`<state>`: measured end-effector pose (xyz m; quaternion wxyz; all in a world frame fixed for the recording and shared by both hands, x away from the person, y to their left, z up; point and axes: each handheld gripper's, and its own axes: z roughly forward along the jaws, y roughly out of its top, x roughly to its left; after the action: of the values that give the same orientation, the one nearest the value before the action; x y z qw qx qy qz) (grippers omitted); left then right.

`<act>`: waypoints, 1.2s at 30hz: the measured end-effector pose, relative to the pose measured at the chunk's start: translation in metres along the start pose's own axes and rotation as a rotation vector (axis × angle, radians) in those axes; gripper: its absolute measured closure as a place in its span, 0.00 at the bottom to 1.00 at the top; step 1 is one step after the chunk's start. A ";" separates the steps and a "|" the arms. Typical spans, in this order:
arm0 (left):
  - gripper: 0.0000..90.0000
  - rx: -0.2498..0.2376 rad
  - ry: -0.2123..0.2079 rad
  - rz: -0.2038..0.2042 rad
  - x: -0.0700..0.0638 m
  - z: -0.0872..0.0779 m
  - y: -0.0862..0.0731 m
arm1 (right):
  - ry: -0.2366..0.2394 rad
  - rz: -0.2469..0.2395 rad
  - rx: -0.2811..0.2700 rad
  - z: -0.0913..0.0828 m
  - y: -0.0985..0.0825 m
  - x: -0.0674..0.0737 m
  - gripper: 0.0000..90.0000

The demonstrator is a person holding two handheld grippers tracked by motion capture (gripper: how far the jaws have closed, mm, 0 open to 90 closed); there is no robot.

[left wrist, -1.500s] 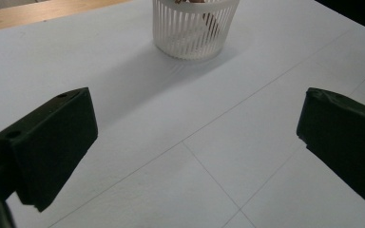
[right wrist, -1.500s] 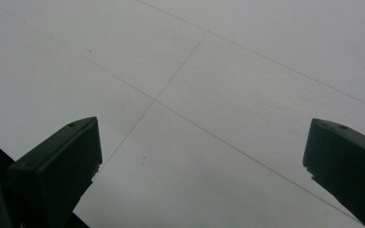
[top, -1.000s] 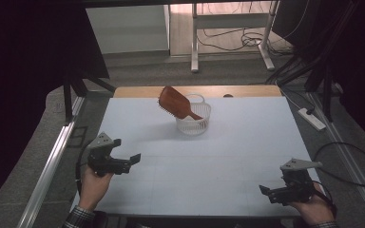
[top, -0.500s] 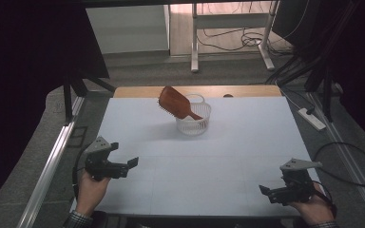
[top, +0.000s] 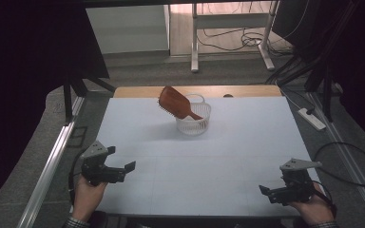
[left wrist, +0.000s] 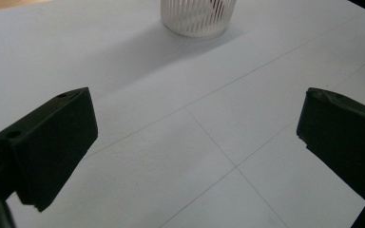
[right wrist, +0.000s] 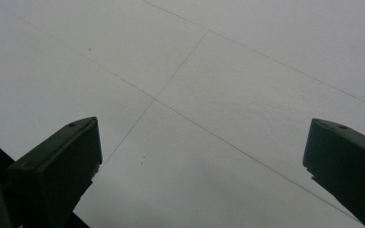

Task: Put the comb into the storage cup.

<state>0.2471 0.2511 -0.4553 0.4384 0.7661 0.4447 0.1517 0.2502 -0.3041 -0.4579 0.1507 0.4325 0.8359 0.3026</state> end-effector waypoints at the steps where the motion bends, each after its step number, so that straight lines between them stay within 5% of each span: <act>1: 0.00 0.001 0.001 -0.001 0.000 -0.002 -0.002 | 0.000 0.000 0.000 0.000 0.000 0.000 0.00; 36: 0.00 0.043 0.046 -0.018 -0.003 -0.022 -0.030 | -0.003 0.002 0.002 0.000 0.000 0.000 0.00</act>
<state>0.2155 0.2672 -0.4665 0.4128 0.7677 0.4647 0.1559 0.2502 -0.3038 -0.4580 0.1515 0.4337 0.8355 0.3013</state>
